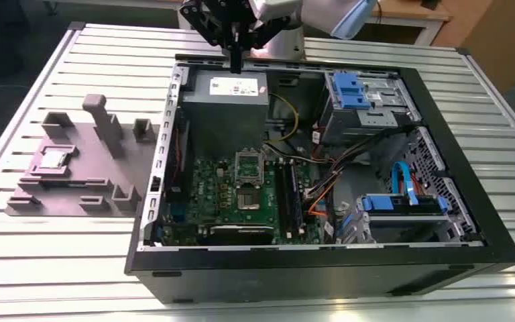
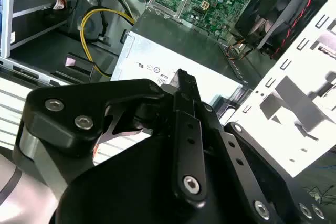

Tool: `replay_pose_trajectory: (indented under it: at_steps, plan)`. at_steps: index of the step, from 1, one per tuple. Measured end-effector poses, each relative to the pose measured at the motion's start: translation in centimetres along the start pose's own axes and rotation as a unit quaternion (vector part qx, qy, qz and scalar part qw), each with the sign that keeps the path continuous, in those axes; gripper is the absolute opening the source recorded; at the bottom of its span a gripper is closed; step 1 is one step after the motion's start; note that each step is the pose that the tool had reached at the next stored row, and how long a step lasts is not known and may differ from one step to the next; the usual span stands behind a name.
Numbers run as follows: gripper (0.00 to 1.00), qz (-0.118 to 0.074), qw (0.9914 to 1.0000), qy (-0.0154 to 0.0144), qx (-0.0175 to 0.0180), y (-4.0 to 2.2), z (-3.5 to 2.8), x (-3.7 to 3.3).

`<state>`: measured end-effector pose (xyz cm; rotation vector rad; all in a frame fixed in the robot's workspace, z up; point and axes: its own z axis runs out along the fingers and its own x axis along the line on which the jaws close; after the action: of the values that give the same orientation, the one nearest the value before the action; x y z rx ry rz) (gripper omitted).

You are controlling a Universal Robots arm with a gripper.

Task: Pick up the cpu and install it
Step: 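Reach for the cpu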

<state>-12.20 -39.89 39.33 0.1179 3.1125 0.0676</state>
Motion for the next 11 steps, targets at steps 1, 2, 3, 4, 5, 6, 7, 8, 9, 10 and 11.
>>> replay_pose_trajectory:
  at_steps: [1,2,3,4,5,6,7,8,9,10,11]
  plan:
    - [0.1,0.0,1.0,0.0,0.0,0.0,0.0,0.0]
    - [0.1,0.0,1.0,0.0,0.0,0.0,0.0,0.0]
    - [0.1,0.0,1.0,0.0,0.0,0.0,0.0,0.04]
    - [0.1,0.0,1.0,0.0,0.0,0.0,0.0,0.06]
    - [0.1,0.0,1.0,0.0,0.0,0.0,0.0,0.06]
    - [0.1,0.0,1.0,0.0,0.0,0.0,0.0,0.07]
    - [0.1,0.0,1.0,0.0,0.0,-0.01,0.0,0.08]
    - [0.1,0.0,1.0,0.0,0.0,-0.01,0.0,0.12]
    - [0.1,0.0,1.0,0.0,0.0,-0.01,0.0,0.12]
    - [0.1,0.0,1.0,0.0,0.0,-0.01,0.0,0.13]
    - [0.1,0.0,1.0,0.0,0.0,-0.01,0.0,0.13]
